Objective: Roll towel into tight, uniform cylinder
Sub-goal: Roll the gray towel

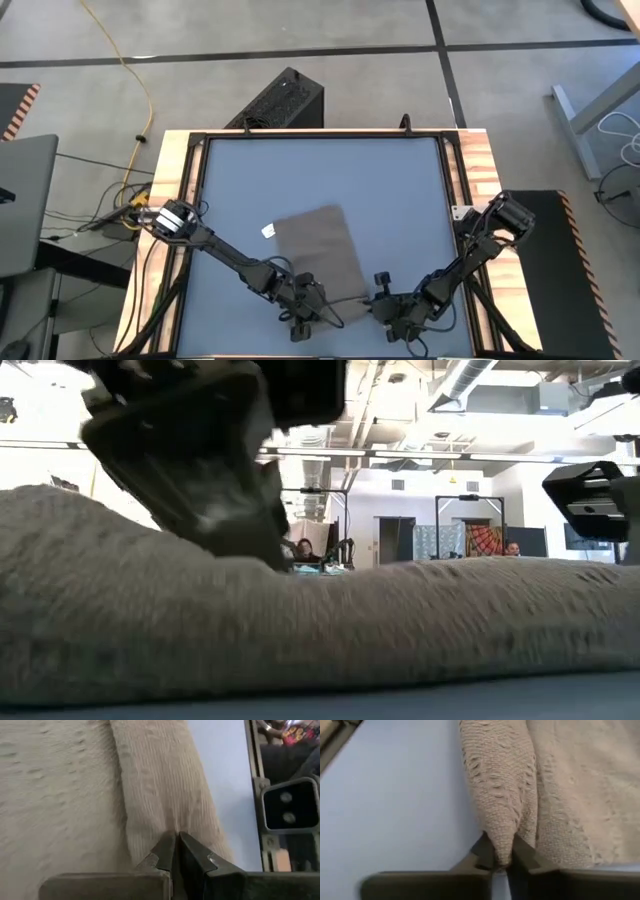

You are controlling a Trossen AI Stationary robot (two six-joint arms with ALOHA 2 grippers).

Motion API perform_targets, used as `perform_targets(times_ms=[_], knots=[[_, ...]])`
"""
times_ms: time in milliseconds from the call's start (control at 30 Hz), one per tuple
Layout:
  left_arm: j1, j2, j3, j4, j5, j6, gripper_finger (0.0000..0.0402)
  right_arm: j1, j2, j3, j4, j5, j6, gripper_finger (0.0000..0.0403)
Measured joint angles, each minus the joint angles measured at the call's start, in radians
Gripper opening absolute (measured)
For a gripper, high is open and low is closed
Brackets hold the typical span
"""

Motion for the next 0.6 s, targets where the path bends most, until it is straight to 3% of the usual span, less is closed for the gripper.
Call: perform_targets(times_ms=[133, 500, 600], knots=[[-0.014, -0.054, -0.001, -0.060, -0.050, 0.033, 0.0011, -0.020, -0.013, -0.001, -0.006, -0.131, 0.116, 0.0030], [-0.122, -0.091, 0.000, 0.021, -0.397, 0.120, 0.0012, -0.169, -0.116, -0.003, -0.019, -0.577, 0.306, 0.0039], [-0.146, -0.089, 0.000, 0.025, -0.409, 0.160, 0.0021, -0.223, -0.118, -0.003, -0.034, -0.645, 0.366, 0.0039]])
